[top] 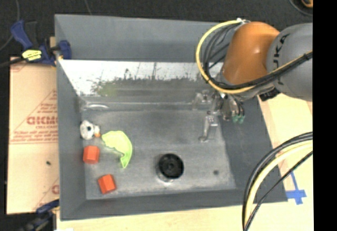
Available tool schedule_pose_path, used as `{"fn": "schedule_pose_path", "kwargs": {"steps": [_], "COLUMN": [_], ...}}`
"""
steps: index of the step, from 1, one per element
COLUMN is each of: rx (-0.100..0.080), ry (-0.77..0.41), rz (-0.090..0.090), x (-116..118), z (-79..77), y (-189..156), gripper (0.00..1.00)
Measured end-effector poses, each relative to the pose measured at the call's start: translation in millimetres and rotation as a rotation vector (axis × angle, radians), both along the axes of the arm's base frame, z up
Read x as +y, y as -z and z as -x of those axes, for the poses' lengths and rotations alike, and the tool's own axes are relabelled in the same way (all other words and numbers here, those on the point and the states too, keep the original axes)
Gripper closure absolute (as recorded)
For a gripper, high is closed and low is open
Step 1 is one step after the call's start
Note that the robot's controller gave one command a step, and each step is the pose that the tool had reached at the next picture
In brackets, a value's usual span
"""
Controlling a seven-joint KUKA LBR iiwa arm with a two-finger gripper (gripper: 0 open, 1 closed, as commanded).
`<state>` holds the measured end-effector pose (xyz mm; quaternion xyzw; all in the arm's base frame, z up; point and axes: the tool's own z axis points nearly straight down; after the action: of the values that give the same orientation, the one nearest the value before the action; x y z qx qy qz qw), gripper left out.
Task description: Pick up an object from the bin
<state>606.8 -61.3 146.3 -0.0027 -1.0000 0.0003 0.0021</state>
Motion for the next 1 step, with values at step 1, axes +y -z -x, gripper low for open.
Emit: {"fn": "schedule_pose_path", "kwargs": {"steps": [1], "rx": [-0.008], "ry": [-0.002], "rz": [0.001], "x": [0.1], "z": [-1.9], "y": [-5.0], "gripper": [0.00]}}
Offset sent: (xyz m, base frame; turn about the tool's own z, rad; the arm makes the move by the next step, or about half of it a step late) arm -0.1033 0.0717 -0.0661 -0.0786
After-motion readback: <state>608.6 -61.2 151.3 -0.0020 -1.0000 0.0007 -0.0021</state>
